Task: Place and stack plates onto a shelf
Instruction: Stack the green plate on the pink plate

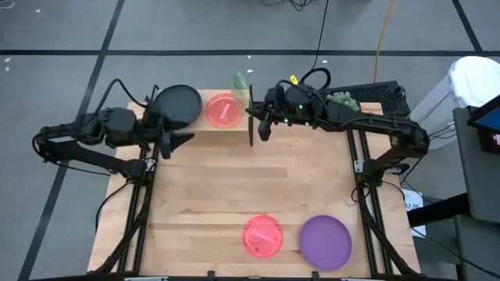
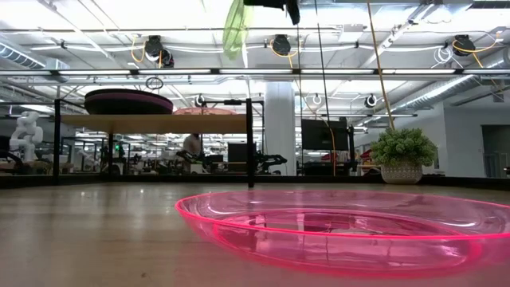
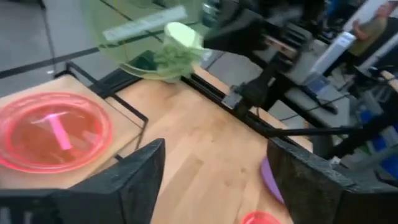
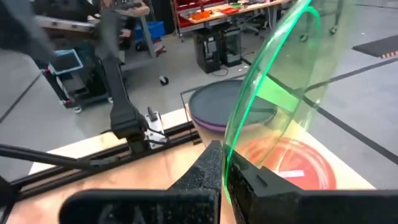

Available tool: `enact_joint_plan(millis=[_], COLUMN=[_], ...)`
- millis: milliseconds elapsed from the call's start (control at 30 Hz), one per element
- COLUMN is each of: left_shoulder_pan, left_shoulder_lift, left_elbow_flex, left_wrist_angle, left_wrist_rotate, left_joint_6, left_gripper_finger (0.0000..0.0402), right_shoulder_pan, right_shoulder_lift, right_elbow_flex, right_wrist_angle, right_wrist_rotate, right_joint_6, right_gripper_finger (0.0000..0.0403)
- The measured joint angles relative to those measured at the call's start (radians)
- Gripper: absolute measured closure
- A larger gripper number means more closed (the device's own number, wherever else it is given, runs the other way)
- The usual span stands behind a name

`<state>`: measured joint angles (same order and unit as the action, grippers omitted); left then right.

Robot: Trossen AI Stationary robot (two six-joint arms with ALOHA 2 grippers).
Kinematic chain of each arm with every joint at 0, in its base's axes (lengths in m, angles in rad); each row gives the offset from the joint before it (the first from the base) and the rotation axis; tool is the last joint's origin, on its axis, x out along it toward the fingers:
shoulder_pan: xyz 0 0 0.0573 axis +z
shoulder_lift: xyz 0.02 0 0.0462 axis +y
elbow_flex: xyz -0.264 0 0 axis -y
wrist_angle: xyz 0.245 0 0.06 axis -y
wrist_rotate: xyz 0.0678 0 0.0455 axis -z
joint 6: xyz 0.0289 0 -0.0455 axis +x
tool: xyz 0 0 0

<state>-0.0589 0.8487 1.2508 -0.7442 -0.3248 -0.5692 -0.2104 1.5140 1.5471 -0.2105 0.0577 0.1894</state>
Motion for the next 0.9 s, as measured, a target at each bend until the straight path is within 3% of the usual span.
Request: enact_joint_plan(millis=[267, 500, 733, 900], left_shoulder_pan=[0.000, 0.004, 0.004, -0.016], left_shoulder_lift=[-0.014, -0.012, -0.012, -0.016], left_elbow_flex=[-0.079, -0.080, -0.080, -0.080], left_wrist_angle=[0.066, 0.037, -0.017, -0.125], left_wrist_rotate=[0.071, -0.021, -0.041, -0.020], left_joint_6=[0.062, 0.251, 0.160, 0.225], left_gripper_finger=[0.0195, 0.0270, 0.0279, 0.0280], right_shoulder_pan=[-0.045, -0.045, -0.038, -0.036], right_shoulder_lift=[0.024, 0.097, 0.198, 0.201], right_elbow_flex=[0.000, 0.000, -0.001, 0.000], right_wrist_angle=[0.000, 0.040, 0.257, 0.280], right_wrist_rotate=[-0.011, 0.031, 0.026, 0.022], right_joint_6=[0.000, 0.062, 0.214, 0.247], right_gripper_finger=[0.0403, 0.0403, 0.0403, 0.0403])
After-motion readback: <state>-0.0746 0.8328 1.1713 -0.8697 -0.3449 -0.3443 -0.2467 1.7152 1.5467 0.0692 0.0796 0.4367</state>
